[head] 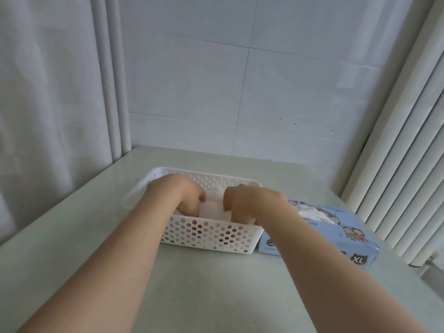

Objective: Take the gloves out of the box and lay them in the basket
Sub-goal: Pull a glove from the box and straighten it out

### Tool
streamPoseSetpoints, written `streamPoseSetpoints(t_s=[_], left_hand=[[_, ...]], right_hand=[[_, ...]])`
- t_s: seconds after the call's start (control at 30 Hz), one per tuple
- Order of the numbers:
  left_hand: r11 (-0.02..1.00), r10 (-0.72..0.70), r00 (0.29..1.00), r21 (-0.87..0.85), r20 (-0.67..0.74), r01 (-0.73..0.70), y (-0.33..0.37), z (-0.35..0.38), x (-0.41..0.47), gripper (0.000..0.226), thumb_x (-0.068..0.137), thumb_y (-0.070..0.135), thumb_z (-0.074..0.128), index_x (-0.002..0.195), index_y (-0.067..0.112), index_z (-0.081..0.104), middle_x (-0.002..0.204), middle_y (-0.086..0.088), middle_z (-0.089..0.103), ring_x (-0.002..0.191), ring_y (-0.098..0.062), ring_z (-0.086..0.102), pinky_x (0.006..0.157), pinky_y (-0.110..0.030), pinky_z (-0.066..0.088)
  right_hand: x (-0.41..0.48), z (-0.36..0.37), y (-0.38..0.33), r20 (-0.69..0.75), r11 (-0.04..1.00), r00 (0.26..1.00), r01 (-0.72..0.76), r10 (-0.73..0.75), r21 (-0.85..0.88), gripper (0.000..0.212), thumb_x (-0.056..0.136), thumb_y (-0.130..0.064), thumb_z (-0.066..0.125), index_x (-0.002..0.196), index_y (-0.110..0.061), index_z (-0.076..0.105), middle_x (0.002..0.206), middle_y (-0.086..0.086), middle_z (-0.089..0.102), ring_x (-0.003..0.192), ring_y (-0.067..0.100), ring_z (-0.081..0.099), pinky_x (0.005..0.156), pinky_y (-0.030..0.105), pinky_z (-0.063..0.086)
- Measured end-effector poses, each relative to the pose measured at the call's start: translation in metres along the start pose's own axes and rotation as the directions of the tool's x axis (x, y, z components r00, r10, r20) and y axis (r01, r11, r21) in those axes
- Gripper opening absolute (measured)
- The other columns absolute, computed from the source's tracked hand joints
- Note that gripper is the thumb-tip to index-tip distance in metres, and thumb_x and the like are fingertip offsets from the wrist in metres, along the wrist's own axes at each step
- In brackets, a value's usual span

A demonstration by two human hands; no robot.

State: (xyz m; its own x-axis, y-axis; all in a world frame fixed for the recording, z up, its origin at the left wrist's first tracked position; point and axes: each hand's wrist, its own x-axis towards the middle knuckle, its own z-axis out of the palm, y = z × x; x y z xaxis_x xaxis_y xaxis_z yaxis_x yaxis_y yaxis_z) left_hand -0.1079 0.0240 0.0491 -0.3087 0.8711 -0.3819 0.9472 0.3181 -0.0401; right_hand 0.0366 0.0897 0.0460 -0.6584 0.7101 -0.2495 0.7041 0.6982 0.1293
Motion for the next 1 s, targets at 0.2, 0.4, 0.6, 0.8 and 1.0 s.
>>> streamPoseSetpoints(t_s=[0.2,0.4,0.6,0.8,1.0], left_hand=[[1.000,0.006,0.999,0.022,-0.036,-0.005,0.007,-0.005,-0.011,0.073,0.090,0.042,0.081,0.154,0.033,0.047,0.158,0.004,0.046,0.137,-0.025,0.053,0.111,-0.041,0.047],[0.992,0.100,0.976,-0.056,-0.192,-0.113,0.028,-0.022,-0.028,0.033,0.099,0.019,0.063,0.130,0.030,0.065,0.114,0.007,0.056,0.105,-0.018,0.058,0.084,-0.030,0.045],[0.862,0.315,0.747,-0.154,-0.586,-0.484,0.081,-0.008,-0.026,0.028,0.105,0.012,0.045,0.120,0.022,0.066,0.099,0.012,0.060,0.086,-0.004,0.055,0.071,-0.022,0.045],[0.835,0.461,0.693,0.007,-0.555,-0.550,0.127,0.024,-0.017,0.033,0.106,0.046,0.049,0.124,0.022,0.063,0.123,0.002,0.066,0.114,-0.021,0.059,0.103,-0.042,0.046],[0.860,0.460,0.678,0.099,-0.573,-0.500,0.134,0.037,-0.010,0.026,0.103,0.049,0.047,0.092,0.026,0.045,0.087,0.008,0.050,0.087,-0.019,0.045,0.086,-0.038,0.036]], right_hand=[[-0.005,0.003,0.013,-0.065,0.990,0.997,0.059,-0.051,0.131,0.053,0.093,-0.025,0.075,0.142,-0.024,0.057,0.127,0.002,0.055,0.101,0.026,0.059,0.084,0.040,0.059],[-0.041,0.003,0.043,-0.461,0.902,0.885,0.256,-0.072,0.349,0.045,0.088,-0.051,0.081,0.127,-0.031,0.072,0.115,-0.008,0.070,0.101,0.013,0.063,0.095,0.037,0.055],[-0.055,0.032,0.095,-0.672,0.812,0.681,0.196,0.292,0.550,0.024,0.104,-0.014,0.055,0.111,-0.023,0.075,0.081,-0.011,0.071,0.071,-0.001,0.064,0.064,0.019,0.052],[-0.068,0.069,0.129,-0.590,0.640,0.653,0.204,0.475,0.741,0.027,0.091,-0.011,0.054,0.104,-0.022,0.074,0.079,-0.003,0.074,0.077,0.012,0.067,0.065,0.026,0.051],[-0.069,0.084,0.149,-0.587,0.818,0.751,0.111,0.303,0.565,0.006,0.083,-0.034,0.071,0.089,-0.033,0.074,0.093,-0.013,0.065,0.083,0.001,0.060,0.068,0.015,0.039]])
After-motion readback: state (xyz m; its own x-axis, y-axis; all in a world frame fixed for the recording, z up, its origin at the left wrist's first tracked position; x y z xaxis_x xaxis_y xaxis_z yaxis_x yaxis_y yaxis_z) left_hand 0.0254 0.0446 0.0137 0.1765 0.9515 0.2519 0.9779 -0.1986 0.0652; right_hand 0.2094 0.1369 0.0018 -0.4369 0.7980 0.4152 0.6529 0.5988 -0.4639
